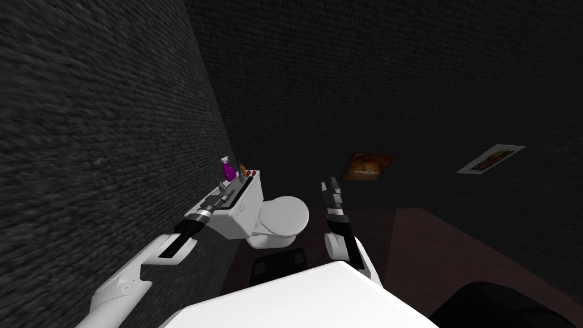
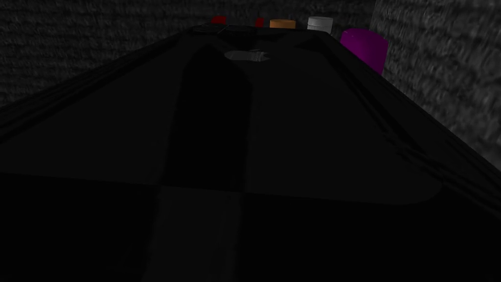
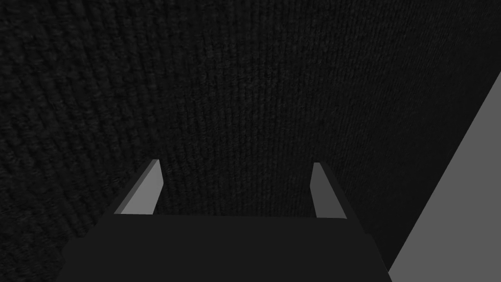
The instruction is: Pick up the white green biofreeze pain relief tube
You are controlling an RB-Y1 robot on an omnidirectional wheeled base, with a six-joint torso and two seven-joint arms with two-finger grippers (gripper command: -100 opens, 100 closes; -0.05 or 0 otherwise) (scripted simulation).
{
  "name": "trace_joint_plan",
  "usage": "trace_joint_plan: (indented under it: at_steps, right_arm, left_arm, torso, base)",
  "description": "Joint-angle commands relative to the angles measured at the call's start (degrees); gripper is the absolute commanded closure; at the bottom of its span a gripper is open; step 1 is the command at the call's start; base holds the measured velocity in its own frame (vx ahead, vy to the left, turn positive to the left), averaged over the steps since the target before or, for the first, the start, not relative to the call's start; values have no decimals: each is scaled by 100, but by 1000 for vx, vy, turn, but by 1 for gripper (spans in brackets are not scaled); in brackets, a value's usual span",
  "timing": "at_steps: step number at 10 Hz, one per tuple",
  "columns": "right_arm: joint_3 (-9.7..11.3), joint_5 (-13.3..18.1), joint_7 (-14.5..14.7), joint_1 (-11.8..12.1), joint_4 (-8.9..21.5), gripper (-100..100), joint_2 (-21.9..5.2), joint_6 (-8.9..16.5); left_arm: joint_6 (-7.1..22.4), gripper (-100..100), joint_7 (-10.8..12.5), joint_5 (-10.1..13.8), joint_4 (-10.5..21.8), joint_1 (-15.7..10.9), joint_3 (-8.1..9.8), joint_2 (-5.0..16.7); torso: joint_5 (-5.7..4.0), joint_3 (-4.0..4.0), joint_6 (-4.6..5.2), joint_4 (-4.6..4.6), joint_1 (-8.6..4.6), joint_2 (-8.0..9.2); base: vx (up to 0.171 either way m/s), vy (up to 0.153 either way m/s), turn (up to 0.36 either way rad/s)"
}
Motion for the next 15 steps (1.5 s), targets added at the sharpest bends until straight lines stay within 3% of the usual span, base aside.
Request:
trace_joint_plan:
  at_steps: [1, 2, 3, 5, 6, 11, 13, 14, 15]
  right_arm:
    - [0, 0, 0, 0, 0, 0, 0, 0]
    - [0, 0, 0, 0, 0, 0, 0, 0]
    - [0, 0, 0, 0, 0, 0, 0, 0]
    - [0, 0, 0, 0, 0, 0, 0, 0]
    - [0, 0, 0, 0, 0, 0, 0, 0]
    - [0, 0, 0, 0, 0, 0, 0, 0]
    - [0, 0, 0, 0, 0, 0, 0, 0]
    - [0, 0, 0, 1, 0, 0, 0, 0]
    - [0, 0, 0, 0, 0, 0, 0, 0]
  left_arm:
    - [-5, -100, 5, 7, 286, -76, -4, 15]
    - [-192, -100, -66, 124, 504, -400, -107, 134]
    - [-192, -100, -66, 124, 706, -575, -107, 134]
    - [-192, -100, -66, 124, 1033, -601, -107, 134]
    - [-378, -100, -137, 240, 1276, -899, -209, 252]
    - [-565, -100, -208, 357, 2124, -1652, -312, 371]
    - [-565, -100, -208, 357, 2417, -1652, -312, 371]
    - [-752, -100, -279, 473, 2683, -1944, -414, 490]
    - [-752, -100, -279, 473, 2906, -2128, -414, 490]
  torso:
    - [0, 0, 0, 0, 0, 0]
    - [1, -4, -1, -2, 5, -7]
    - [0, 1, -1, 0, -3, 2]
    - [0, 1, -1, 0, 1, 1]
    - [2, -4, -2, -2, 7, -7]
    - [-2, 7, -1, 3, -5, 11]
    - [1, -5, -3, -2, 5, -8]
    - [2, -8, -2, -4, 9, -14]
    - [0, 0, -1, 0, 0, 2]
  base:
    - [-12, -7, -6]
    - [-55, -35, 23]
    - [-65, -34, 20]
    - [-21, -11, -3]
    - [-43, -38, 34]
    - [-54, -28, 10]
    - [3, -2, -2]
    - [-62, -27, 28]
    - [-70, -44, 13]
